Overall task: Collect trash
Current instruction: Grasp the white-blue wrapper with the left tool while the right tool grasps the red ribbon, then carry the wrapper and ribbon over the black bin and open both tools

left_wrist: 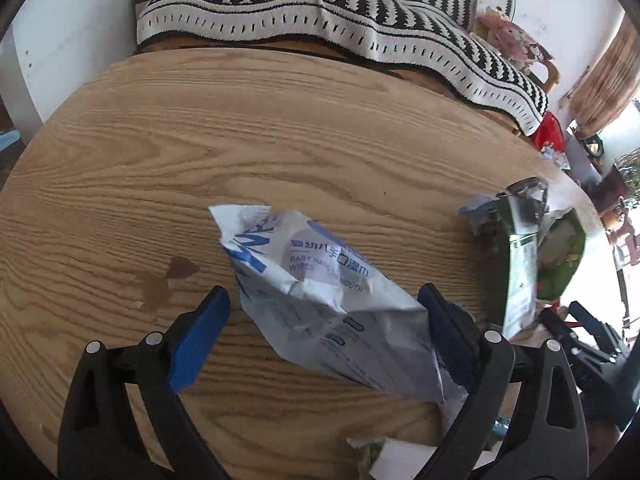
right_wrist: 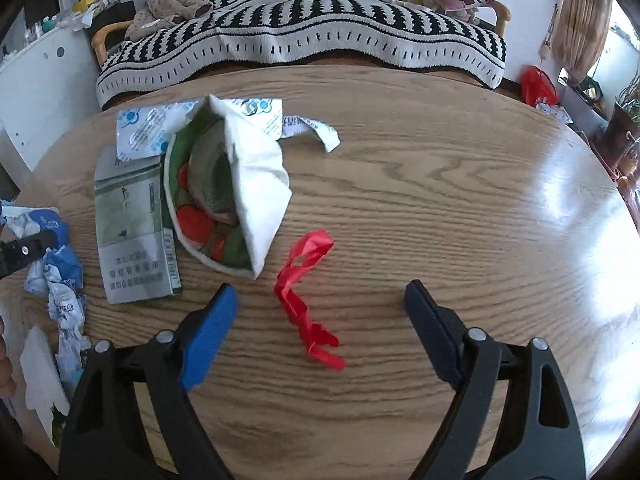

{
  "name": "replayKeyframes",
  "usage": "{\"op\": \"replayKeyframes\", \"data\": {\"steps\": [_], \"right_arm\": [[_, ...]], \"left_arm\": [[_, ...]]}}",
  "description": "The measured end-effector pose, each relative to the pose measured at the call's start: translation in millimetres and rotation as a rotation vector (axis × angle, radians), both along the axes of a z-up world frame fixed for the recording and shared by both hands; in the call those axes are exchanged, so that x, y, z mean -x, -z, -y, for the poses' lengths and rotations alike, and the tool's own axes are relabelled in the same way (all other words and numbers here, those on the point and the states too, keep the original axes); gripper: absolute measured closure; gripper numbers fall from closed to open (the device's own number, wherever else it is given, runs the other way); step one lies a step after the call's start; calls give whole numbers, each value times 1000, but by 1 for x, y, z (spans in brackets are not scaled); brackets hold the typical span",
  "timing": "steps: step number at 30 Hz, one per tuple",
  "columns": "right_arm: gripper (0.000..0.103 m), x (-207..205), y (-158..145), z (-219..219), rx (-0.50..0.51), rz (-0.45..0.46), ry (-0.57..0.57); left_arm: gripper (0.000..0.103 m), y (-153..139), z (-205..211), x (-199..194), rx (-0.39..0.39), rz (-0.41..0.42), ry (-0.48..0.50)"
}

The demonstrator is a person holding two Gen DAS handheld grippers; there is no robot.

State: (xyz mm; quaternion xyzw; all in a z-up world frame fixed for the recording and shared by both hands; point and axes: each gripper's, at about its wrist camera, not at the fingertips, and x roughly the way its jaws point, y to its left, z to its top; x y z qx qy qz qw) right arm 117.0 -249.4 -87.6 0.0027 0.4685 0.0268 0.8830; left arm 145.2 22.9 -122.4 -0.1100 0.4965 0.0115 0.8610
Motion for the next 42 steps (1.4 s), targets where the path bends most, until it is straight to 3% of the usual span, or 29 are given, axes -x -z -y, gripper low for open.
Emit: {"op": "replayKeyframes", "data": {"steps": [1,2,3,4,6,9,19,26,33,42], "right_arm": [[50,1,-1,1,-2,3,-2],[57,1,-3,1,-4,4,-4],[75,1,-4,3,-11,1,-7],[86,2,-4,5,-20,-4,-5],[91,3,-5,8,-39,-13,0],[92,6,-7,11,-54,-13,2],[92,21,-35,23,-96,49,10],[92,77,-71,64,-132,116,69],[92,168,-85,161,-132,163,229],[92,302,-42,292,-133,97,493]], "left_arm": [[11,1,-1,0,-12,-2,-2],[14,1,-1,1,-21,-5,-1],[28,-1,0,3,-19,3,5],[30,-3,0,3,-21,5,5],[38,-4,0,6,-9,4,4],[46,-11,0,7,-38,18,-4],[52,-39,1,11,-16,64,-20],[53,-69,41,25,11,132,45],[53,-96,157,65,43,198,282],[53,-97,350,166,123,178,738]]}}
